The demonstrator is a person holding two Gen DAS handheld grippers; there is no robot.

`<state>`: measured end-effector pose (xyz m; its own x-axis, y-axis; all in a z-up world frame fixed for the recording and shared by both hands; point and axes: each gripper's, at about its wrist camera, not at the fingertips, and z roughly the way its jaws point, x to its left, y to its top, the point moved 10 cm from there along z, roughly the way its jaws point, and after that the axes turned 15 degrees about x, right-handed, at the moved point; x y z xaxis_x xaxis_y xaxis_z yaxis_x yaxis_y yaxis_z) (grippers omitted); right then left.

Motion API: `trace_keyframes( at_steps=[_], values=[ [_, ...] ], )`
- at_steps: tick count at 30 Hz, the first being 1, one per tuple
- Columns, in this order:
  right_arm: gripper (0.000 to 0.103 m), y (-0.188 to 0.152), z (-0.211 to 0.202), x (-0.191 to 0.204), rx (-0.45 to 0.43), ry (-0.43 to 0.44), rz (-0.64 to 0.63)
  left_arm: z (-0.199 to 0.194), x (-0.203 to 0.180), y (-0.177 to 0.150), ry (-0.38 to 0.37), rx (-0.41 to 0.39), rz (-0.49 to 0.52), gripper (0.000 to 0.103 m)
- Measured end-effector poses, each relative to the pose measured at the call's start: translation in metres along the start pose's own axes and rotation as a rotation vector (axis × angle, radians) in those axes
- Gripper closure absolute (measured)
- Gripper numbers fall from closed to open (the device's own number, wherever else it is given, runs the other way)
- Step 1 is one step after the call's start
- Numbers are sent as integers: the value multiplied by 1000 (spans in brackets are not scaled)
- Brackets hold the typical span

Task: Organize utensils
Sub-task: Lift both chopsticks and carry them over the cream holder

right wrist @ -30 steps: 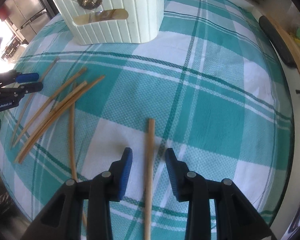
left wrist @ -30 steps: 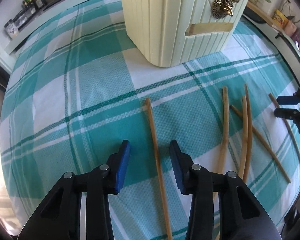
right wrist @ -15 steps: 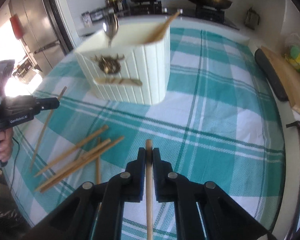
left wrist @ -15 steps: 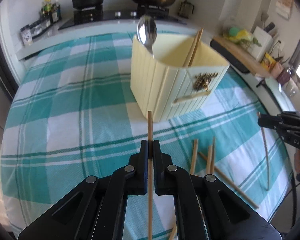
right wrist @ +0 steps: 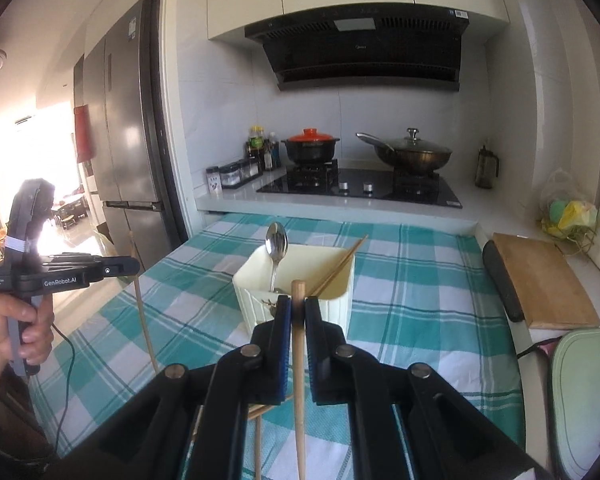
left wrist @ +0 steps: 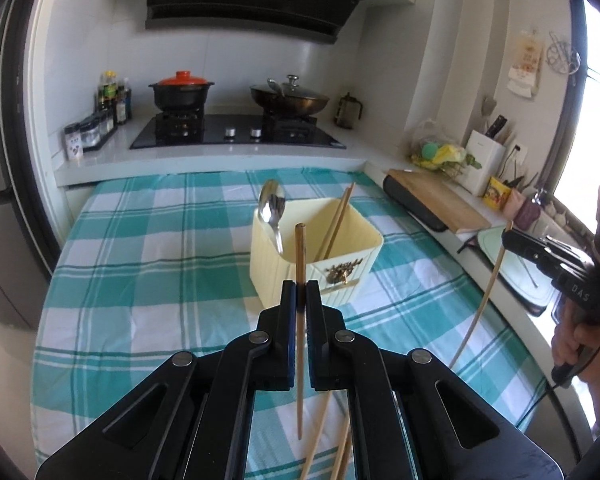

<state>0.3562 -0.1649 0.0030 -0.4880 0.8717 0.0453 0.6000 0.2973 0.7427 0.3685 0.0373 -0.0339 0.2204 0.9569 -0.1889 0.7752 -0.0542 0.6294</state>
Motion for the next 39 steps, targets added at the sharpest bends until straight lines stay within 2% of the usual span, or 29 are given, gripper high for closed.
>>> trace_keyframes(
  at_steps=[5, 13, 18, 23, 31, 35, 39],
  values=[
    [96, 5, -10, 1, -42, 10, 7, 1, 1, 6, 4, 0, -6, 101],
    [96, 0, 8, -11, 3, 30, 44, -7, 4, 5, 2, -6, -14, 101],
    [96, 10, 5, -17, -7, 38, 74, -12, 5, 18, -30, -13, -26, 101],
    [96, 52, -3, -15, -57, 47, 59, -29, 0, 58, -49, -70, -16, 101],
    [96, 151, 4, -8, -151, 36, 32, -47, -14, 147, 7, -209, 28, 101],
    [96, 187, 23, -8, -203, 28, 24, -33, -16, 177, 43, -253, 26, 101],
    [96, 198, 59, -9, -194, 44, 15, 10, -9, 185, 19, -194, -18, 101]
  ],
)
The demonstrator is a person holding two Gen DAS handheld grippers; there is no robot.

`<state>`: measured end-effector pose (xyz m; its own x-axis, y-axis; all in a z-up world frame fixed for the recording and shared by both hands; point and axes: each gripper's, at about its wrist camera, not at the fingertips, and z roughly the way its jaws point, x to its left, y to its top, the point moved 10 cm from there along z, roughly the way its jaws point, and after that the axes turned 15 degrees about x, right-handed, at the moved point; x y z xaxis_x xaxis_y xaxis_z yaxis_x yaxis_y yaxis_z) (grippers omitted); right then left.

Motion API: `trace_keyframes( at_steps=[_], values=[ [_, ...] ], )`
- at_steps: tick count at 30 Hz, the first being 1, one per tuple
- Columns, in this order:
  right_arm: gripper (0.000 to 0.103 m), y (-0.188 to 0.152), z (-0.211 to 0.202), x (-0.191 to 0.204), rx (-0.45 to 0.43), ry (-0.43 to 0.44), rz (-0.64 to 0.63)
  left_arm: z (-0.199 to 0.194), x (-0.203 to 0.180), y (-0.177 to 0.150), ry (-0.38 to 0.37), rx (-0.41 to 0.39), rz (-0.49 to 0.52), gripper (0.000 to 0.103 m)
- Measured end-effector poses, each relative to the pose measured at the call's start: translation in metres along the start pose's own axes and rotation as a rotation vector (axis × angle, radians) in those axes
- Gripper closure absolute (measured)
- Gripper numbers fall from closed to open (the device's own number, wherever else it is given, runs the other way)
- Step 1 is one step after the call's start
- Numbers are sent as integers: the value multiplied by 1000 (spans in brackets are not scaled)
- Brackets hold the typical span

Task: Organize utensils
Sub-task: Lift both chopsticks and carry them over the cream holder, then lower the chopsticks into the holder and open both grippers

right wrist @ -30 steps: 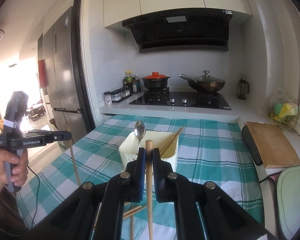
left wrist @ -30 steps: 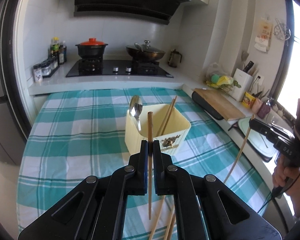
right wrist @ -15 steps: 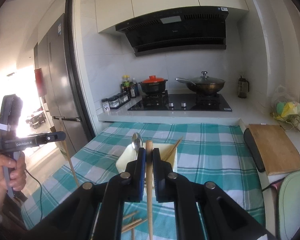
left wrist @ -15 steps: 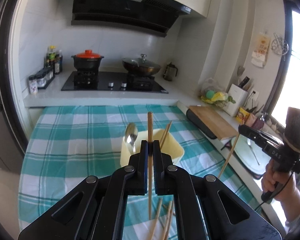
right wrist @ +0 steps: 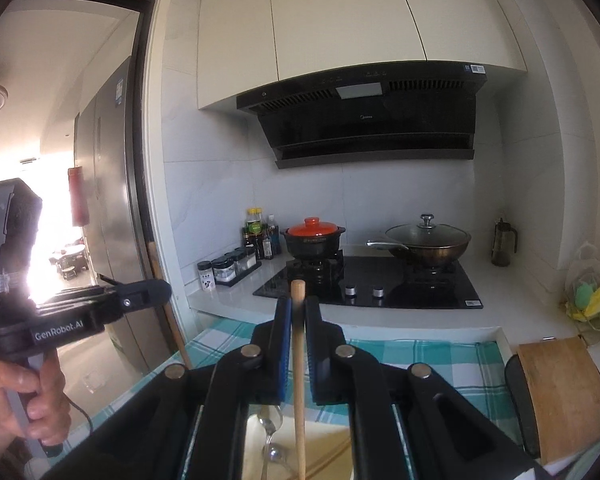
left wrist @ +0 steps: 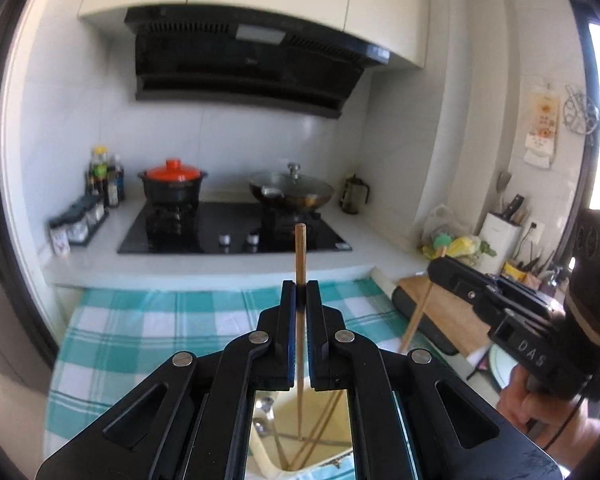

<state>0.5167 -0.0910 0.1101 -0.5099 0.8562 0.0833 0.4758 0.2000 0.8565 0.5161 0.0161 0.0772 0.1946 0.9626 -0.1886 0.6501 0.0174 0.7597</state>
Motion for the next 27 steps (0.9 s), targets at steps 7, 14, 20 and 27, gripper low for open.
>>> trace_keyframes(
  at_steps=[7, 14, 20, 27],
  values=[
    [96, -57, 88, -18, 233, 53, 81, 84, 14, -43, -11, 197, -68, 101],
    [93, -102, 136, -38, 388, 102, 216, 123, 15, -76, 25, 302, -72, 88],
    [51, -100, 106, -40, 332, 64, 183, 85, 13, -89, 87, 257, 11, 27],
    [46, -133, 39, -21, 387, -8, -9, 18, 13, -156, 115, 305, 74, 9]
  ],
)
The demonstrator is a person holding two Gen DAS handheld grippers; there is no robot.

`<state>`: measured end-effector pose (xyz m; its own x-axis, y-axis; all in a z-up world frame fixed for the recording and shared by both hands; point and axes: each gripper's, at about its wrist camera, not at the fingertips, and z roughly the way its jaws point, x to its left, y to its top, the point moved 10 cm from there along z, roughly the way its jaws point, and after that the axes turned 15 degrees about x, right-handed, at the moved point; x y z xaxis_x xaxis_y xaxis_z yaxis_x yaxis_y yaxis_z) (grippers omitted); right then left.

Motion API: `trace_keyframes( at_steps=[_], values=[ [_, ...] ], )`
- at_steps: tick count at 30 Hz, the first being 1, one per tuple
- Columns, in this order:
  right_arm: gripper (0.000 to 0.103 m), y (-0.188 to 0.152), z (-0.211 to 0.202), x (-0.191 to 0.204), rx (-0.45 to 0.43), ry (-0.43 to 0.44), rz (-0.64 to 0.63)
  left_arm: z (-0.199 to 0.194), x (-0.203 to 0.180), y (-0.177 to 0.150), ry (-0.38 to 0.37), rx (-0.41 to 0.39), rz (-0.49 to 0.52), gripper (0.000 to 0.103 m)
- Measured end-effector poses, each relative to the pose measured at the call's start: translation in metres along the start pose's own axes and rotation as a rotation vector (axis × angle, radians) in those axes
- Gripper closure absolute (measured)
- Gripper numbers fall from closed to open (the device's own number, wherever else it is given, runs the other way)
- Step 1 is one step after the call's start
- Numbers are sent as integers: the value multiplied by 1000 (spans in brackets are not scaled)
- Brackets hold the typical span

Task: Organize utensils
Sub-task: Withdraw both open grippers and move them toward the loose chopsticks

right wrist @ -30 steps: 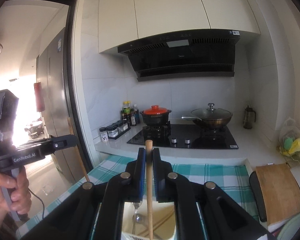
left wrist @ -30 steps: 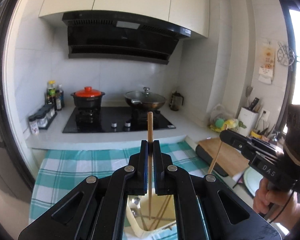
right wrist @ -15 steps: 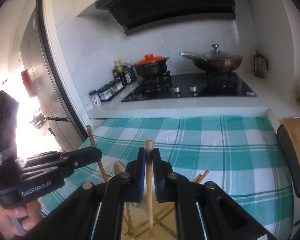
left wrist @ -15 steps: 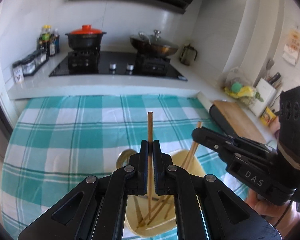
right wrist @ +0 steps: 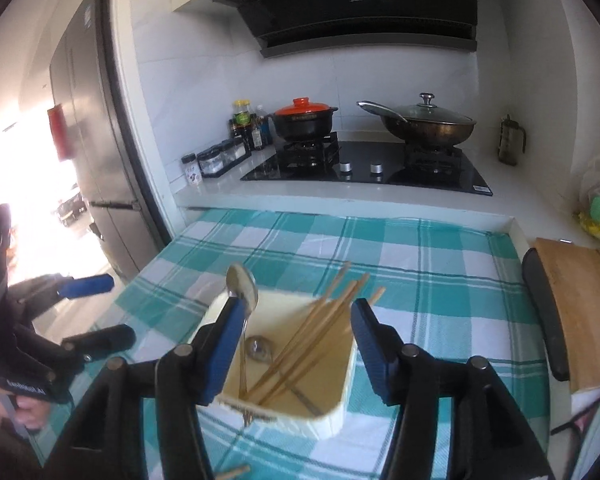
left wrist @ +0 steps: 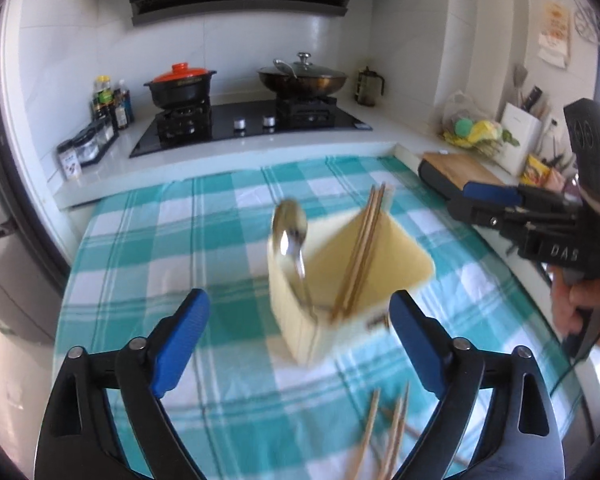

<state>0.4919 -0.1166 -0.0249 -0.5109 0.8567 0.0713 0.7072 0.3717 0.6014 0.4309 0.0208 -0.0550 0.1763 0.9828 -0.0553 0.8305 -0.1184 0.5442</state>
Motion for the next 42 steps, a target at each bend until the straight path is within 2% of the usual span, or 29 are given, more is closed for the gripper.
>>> trace_keyframes(
  at_steps=[4, 8, 11, 13, 15, 18, 22, 27, 42],
  values=[
    [46, -59, -22, 16, 80, -60, -99, -12, -4, -63, 13, 58, 8, 9],
    [46, -121, -46, 32, 119, -95, -146, -17, -17, -124, 28, 73, 11, 8],
    [44, -166, -64, 45, 97, -109, -158, -20, -30, -161, 56, 55, -16, 8],
    [42, -197, -75, 51, 55, -154, -150, -21, -43, -180, 28, 44, -51, 8],
    [42, -225, -81, 52, 26, -192, -102, -22, -52, -193, -18, 29, -92, 8],
    [42, -263, -85, 48, 0, -163, 50, -21, -65, -208, -79, 19, -116, 8],
    [42, -300, -81, 38, -13, -148, 208, -21, -77, -219, -53, 13, -97, 8],
    [42, -317, -80, 33, -14, -154, 267, -20, -93, -227, -53, 16, -68, 8],
    [42, -296, -82, 60, -51, -127, 233, -39, -108, -237, -21, -14, -47, 7]
  ],
)
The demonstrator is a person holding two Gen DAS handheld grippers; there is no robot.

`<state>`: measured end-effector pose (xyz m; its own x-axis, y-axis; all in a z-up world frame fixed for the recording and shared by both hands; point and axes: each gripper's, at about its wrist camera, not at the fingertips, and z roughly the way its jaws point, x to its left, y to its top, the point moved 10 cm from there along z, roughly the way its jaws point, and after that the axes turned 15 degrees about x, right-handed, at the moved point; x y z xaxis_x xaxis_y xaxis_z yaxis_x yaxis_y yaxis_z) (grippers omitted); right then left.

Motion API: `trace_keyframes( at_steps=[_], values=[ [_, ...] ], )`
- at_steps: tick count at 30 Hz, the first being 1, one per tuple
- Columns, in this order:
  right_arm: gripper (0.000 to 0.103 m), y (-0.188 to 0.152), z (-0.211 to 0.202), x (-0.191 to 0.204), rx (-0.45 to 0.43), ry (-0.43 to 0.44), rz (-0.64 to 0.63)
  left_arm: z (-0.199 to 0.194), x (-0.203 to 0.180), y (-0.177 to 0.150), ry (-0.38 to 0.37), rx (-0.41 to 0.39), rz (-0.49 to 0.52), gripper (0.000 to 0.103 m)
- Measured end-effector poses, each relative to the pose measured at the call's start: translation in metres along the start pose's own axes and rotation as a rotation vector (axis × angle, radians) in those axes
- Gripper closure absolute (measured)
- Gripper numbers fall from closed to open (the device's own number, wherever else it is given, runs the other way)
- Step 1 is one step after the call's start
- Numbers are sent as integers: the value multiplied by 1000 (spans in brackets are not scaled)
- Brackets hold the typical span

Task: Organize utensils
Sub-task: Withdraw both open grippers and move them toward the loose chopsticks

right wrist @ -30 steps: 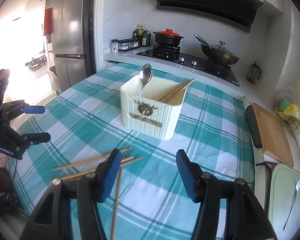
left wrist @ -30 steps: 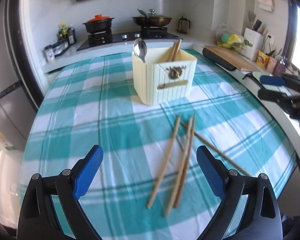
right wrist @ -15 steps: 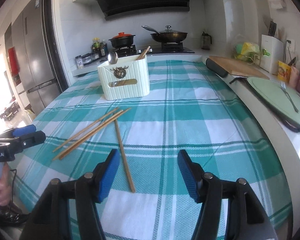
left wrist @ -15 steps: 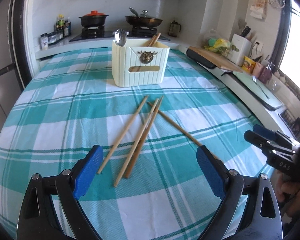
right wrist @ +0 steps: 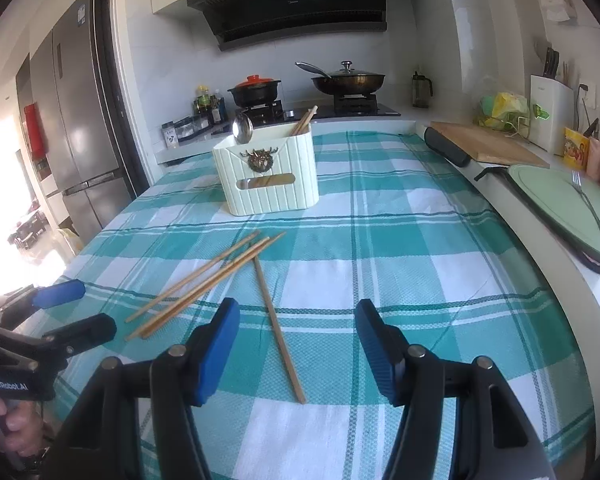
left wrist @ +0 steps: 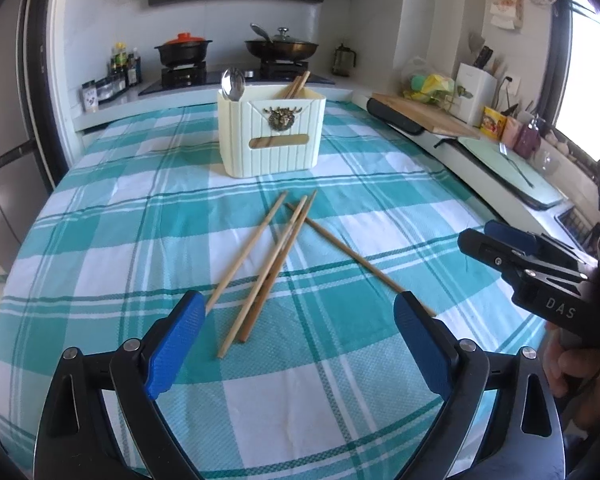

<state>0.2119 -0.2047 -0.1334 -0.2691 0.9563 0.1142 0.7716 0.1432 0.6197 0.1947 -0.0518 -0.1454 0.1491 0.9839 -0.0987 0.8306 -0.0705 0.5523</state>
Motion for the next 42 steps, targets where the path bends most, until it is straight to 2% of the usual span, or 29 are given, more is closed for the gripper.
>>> trace_keyframes(
  at_steps=[9, 16, 29, 42],
  values=[
    [42, 4, -7, 9, 3, -36, -25, -17, 4, 0, -8, -31, -28, 5],
    [42, 17, -1, 18, 19, -56, -47, -19, 22, 0, -4, -34, -51, 5],
    [42, 35, 28, 70, 72, -67, -151, -18, 64, 0, 41, -51, -63, 5],
    [42, 35, 37, 104, 99, -41, -186, -22, 90, -7, 25, -63, -120, 5]
  ],
)
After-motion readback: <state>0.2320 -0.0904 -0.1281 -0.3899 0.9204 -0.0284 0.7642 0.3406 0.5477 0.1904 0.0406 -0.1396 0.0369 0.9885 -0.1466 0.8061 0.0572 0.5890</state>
